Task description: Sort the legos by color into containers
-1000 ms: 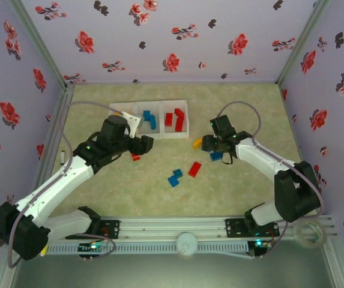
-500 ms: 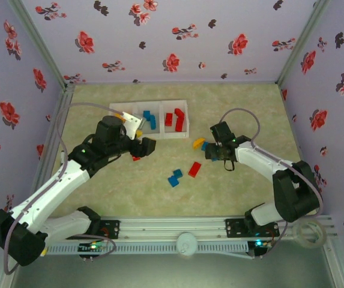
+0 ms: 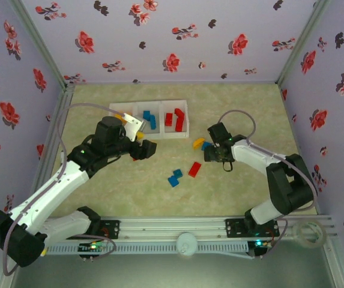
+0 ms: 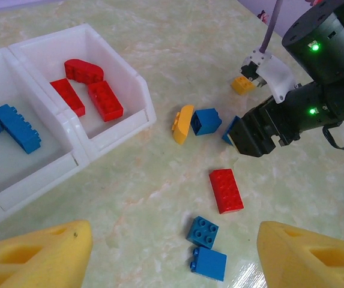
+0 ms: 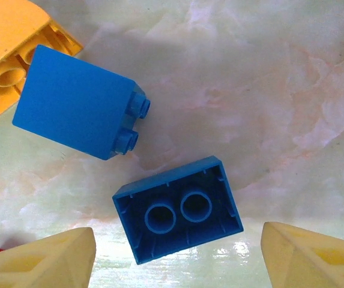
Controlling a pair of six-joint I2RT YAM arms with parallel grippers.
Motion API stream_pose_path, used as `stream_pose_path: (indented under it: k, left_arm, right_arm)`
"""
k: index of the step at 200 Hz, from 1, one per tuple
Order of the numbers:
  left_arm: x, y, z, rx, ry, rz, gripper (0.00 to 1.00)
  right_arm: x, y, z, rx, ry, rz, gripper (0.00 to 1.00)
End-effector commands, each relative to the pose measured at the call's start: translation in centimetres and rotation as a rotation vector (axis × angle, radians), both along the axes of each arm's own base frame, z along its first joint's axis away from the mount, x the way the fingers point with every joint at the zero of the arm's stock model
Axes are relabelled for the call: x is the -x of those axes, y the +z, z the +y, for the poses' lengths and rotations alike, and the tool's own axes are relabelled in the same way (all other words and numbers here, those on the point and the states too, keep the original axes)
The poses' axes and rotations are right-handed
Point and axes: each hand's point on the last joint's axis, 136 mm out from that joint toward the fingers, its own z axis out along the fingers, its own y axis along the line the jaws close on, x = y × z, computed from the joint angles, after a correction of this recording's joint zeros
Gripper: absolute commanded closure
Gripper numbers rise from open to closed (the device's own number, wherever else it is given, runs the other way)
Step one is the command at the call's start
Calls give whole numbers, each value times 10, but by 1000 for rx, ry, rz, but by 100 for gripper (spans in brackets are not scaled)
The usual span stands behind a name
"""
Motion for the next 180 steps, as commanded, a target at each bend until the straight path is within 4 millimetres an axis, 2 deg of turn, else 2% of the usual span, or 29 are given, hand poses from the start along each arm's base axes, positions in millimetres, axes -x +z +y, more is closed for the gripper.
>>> stream_pose_path:
  k: [1,79,154,180]
  left_arm:
    - [8,6,-1,-1,-38,-18,27]
    - [9,4,1,-21,-42,-15,27]
    - [10,-1,4,-37,-36,-15,27]
    - [11,-1,4,-38,-36,-16,27]
  right_arm:
    - [0,-2,1,27,16,27,27]
    - [-10,-10,-1,89,22,62,34]
    - [-17,-13,-1,118,33,73,34]
    - [-18,-14,0,121,39,79,37]
